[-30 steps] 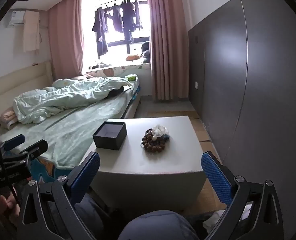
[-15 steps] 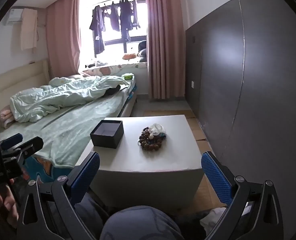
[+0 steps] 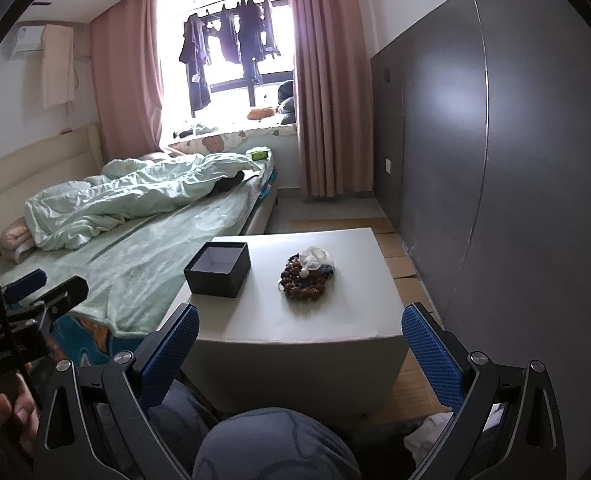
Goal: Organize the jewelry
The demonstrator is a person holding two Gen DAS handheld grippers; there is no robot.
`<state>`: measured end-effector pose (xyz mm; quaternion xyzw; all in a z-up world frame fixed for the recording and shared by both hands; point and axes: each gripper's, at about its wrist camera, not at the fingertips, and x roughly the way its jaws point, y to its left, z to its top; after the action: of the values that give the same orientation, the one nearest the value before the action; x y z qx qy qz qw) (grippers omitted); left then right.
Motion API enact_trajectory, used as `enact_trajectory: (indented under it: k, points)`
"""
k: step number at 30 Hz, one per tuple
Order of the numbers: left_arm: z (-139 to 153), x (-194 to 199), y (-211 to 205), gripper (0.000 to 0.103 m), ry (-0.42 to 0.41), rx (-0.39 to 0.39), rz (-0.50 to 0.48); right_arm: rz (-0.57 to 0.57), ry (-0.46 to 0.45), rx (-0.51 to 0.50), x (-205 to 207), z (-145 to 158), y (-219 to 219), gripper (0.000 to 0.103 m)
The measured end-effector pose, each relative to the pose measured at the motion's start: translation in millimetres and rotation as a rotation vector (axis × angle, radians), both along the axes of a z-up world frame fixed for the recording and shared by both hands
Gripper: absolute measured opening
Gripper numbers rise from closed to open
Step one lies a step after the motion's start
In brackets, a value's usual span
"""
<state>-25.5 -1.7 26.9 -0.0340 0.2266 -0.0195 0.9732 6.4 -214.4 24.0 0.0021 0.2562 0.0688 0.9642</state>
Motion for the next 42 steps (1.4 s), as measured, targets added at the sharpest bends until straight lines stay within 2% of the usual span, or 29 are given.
enact_trajectory:
  k: [36,42]
  points:
    - [10.6,-3.3,2.3,0.103,-0.009,-0.016,-0.008,0.016,-0.024,-0.024,-7.8,10.8,-1.5,0.102]
    - [11.6,8.4,1.5,0.103,0.000,-0.028,-0.013,0.012,-0.016,-0.026,1.4,13.5,-4.4,0.102]
